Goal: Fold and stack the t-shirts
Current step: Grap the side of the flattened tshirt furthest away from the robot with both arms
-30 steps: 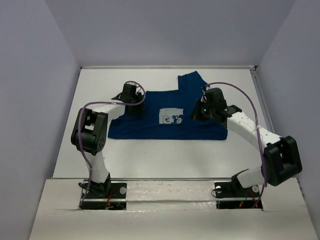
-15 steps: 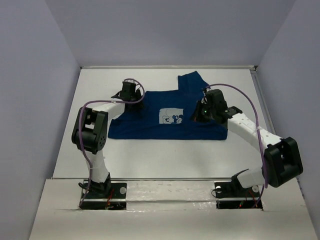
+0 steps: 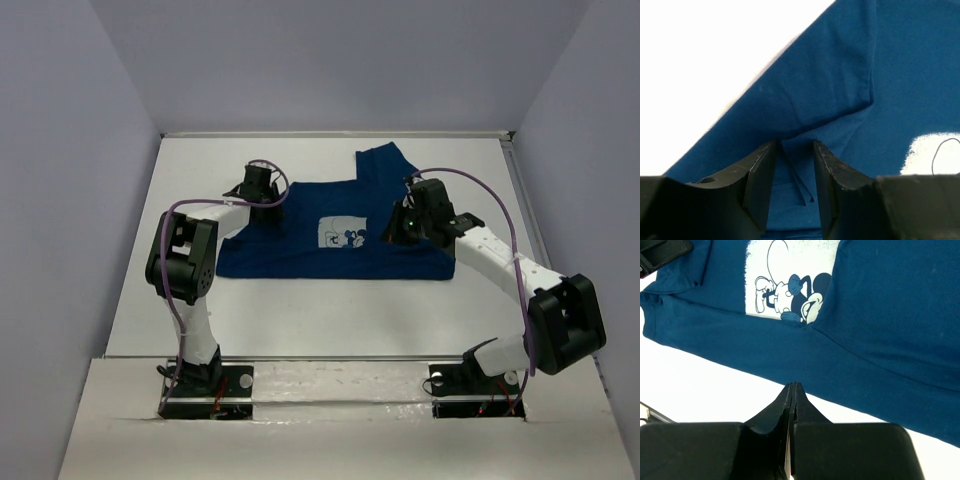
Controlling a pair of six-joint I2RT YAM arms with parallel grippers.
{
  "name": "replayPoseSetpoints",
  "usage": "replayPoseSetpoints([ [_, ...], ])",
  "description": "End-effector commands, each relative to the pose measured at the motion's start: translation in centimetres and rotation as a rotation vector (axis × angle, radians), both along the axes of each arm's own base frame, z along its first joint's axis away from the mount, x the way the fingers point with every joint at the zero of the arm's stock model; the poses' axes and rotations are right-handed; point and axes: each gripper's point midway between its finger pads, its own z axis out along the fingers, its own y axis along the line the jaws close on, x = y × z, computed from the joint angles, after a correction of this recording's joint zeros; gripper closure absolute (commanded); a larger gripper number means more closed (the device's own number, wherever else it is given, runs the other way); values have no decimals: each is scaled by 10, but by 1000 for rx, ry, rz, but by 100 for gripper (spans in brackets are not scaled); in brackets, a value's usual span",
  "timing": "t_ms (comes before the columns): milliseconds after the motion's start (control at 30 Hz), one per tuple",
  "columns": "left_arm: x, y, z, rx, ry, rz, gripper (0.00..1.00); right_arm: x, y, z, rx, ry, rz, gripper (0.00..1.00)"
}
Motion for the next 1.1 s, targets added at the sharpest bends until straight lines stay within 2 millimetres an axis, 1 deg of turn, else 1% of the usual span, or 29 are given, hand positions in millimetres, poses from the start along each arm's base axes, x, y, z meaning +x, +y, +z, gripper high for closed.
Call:
replayPoseSetpoints([
  [0,17,-9,27,-39,-72,-25,67,5,5,10,17,-31,5,99],
  [333,19,-9,46,-49,-113,-26,67,5,7,7,20,-24,11,99],
  [400,19,-9,47,-49,-115,-27,68,6,7,9,19,-28,13,99],
  [467,20,-10,50,-49,-121,-29,76,7,7,9,18,-27,14,98],
  [500,21,-10,50,-49,-123,-27,80,8,7,10,16,-30,12,96],
  [533,22,-10,52,-50,-127,-27,83,10,7,10,13,-33,12,90],
  [567,23,-10,53,-50,-131,-26,86,11,8,11,12,-35,14,88],
  [600,24,-9,54,-47,-135,-23,92,13,9,14,12,-44,15,85],
  [633,25,-8,58,-40,-145,-18,95,16,8,16,7,-50,13,79],
  [700,27,-7,62,-37,-155,-17,100,20,8,18,-8,-58,13,75],
  [733,29,-7,66,-38,-166,-17,100,28,7,26,-19,-86,1,71],
  [800,29,-7,74,-37,-179,-15,100,37,5,34,-48,-119,-1,66],
  [833,30,-7,80,-39,-188,-16,100,45,3,34,-70,-128,-12,63],
  [867,30,-7,88,-42,-203,-14,100,62,-4,49,-75,-171,-35,60],
  [900,29,-6,93,-44,-209,-14,100,73,-9,54,-81,-188,-52,58],
  [933,29,-6,100,-43,-215,-12,100,84,-13,48,-91,-183,-63,58],
  [967,27,-5,111,-46,-227,-13,100,106,-24,64,-82,-224,-100,57],
  [1033,25,-4,123,-45,-242,-13,100,129,-34,67,-85,-237,-133,56],
  [1067,29,2,138,-27,-275,17,100,143,-39,52,-98,-212,-145,56],
])
